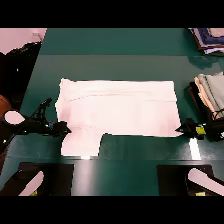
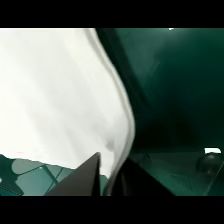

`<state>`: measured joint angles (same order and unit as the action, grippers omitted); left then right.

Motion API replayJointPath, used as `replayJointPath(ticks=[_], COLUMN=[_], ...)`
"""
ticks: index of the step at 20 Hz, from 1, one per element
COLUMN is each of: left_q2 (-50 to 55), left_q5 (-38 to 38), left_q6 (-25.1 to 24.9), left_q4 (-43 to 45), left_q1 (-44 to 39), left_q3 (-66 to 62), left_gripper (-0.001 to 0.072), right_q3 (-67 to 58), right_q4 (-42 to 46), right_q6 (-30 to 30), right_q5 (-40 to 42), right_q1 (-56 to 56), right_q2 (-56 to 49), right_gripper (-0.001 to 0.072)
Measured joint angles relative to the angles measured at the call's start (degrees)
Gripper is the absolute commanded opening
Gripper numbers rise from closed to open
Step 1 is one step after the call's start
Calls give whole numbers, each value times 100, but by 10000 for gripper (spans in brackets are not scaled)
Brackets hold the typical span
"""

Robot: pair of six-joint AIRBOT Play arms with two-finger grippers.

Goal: Fold the shirts.

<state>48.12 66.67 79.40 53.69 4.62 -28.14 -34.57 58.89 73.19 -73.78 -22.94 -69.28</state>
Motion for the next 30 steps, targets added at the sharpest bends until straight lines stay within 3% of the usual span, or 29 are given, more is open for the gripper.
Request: replayJointPath(ticks=[5, 10, 15, 20, 30], left_q2=[-245, -1322, -2070, -1088, 2441], left_q5=[411, 1390, 2146, 1390, -579], left_q6=[90, 592, 1025, 837, 127], left_q4=[448, 994, 852, 765, 363], left_q1=[0, 0, 0, 0, -2], left_q3=[-103, -144, -289, -831, -2739], left_gripper=[23, 24, 24, 25, 27], right_q3=[-258, -435, -553, -1244, -3189], right_q4=[601, 1593, 2164, 1613, 278], right_q6=[-17, -24, 20, 127, 190], right_q5=[-240, -1204, -1755, -1602, -1082], right_q1=[407, 501, 535, 540, 542], right_q2=[317, 1360, 2271, 1801, -977], right_gripper=[17, 17, 17, 17, 18])
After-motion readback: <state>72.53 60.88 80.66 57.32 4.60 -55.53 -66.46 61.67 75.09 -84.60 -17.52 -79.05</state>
